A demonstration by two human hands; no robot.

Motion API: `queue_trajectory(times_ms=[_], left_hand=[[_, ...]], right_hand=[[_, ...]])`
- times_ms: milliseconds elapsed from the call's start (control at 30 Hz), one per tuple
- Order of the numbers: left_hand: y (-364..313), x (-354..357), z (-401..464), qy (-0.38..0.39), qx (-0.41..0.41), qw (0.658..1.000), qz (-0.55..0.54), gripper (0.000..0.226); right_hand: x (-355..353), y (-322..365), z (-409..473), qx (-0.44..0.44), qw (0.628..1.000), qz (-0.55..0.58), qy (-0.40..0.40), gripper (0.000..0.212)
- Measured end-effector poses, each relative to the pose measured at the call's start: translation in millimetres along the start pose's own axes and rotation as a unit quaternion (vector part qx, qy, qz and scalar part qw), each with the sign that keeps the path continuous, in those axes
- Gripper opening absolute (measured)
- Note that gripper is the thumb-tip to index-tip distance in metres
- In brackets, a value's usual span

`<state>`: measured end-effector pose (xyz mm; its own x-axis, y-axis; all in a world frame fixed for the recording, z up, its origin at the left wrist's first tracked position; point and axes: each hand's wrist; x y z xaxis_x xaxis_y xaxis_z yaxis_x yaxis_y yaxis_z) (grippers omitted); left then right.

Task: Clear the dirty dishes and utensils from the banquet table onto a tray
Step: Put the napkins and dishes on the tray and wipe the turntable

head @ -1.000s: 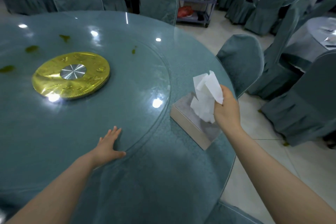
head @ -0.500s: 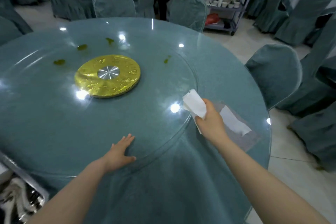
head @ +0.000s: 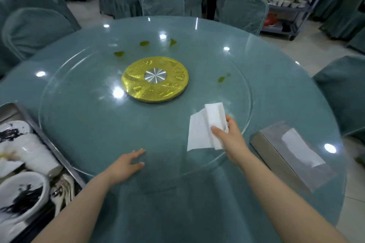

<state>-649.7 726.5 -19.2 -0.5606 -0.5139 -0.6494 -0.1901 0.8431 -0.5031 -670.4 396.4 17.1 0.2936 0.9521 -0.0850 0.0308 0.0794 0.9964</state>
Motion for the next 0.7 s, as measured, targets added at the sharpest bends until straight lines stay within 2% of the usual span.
queue_trajectory(times_ms=[133,233,300,400,467,500,567,633,700], left_hand=[[12,-18,7,-0.063,-0.039,0.997,0.021,0.047],[14,-18,9,-0.112,-0.059,0.991,0.039,0.048],[12,-15,9,-0.134,-0.055,0.989,0.032,0.049],[4,-8,11,-0.132,-0.031,0.991,0.021,0.05],[-3,-5,14,-0.118,-0.02,0.992,0.026,0.052],[-5,-4,16,-0.112,-0.017,0.993,0.023,0.052],[-9,-2,19,-0.104,-0.014,0.994,0.011,0.054],[-10,2,21,-0.092,-0.016,0.996,0.001,0.056],[-10,7,21,-0.076,-0.023,0.997,0.007,0.058]], right_hand=[[-1,-15,3,0.039,0.995,-0.086,-0.016,0.06],[-1,-26,4,0.045,0.983,-0.181,0.006,0.066],[2,-30,4,0.043,0.98,-0.194,0.011,0.07],[7,-32,6,0.023,0.977,-0.211,0.016,0.09],[13,-34,7,0.016,0.964,-0.261,0.041,0.101],[16,-36,6,0.015,0.955,-0.292,0.057,0.1],[24,-41,2,0.01,0.931,-0.354,0.089,0.085],[33,-48,-4,-0.01,0.895,-0.427,0.126,0.065],[45,-54,-9,-0.036,0.855,-0.483,0.184,0.058]])
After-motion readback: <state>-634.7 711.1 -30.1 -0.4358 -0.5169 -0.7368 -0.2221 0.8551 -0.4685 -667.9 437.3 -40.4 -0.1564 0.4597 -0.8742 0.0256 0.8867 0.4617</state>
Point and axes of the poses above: each hand's wrist, its own z-axis towards the middle knuckle, its own x-axis out of the palm, y = z × x, and after that the axes turned 12 degrees about -x, right-handed
